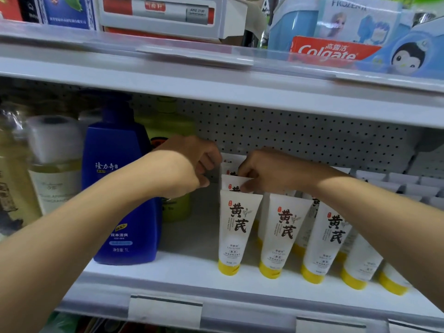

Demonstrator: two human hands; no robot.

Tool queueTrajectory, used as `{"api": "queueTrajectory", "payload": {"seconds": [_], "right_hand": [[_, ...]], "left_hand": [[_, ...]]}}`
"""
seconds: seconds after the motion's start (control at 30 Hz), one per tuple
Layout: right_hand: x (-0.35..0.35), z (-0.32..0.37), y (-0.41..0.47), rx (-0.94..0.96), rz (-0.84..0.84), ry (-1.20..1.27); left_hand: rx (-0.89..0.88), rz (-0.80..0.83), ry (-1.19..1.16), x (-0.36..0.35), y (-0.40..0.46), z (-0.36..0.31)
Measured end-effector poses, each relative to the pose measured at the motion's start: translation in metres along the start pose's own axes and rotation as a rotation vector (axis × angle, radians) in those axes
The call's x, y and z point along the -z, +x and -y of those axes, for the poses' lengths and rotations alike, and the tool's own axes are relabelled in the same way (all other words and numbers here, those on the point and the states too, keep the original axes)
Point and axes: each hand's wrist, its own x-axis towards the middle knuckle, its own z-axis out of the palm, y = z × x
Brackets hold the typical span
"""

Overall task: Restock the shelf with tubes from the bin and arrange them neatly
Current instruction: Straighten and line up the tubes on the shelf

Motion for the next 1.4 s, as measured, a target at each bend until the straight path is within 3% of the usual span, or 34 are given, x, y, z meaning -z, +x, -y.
{"api": "queueTrajectory", "payload": {"seconds": [0.33,0.5,0.67,1.13,1.4], "right_hand": [[0.031,-0.044,-0.007,-0.164,-0.250,0.048],[0.030,-0.061,0.003,-0.198,-0.238,0.062],[0.025,-0.072,0.011,-0.201,-0.232,0.083],[0.022,-0.077,0.032,-0.138,-0.208,0.103],[0.013,-0.073,0.074,-0.086,-0.062,0.144]], "left_hand": [[-0.030,0.013,-0.052,-0.012,0.052,-0.004],[-0.006,0.147,0.042,-0.025,0.085,-0.009],[0.028,0.228,-0.015,-0.036,0.098,-0.009],[0.084,0.193,-0.164,-0.044,0.102,-0.005],[0.101,0.068,-0.271,-0.023,0.098,0.009]]}}
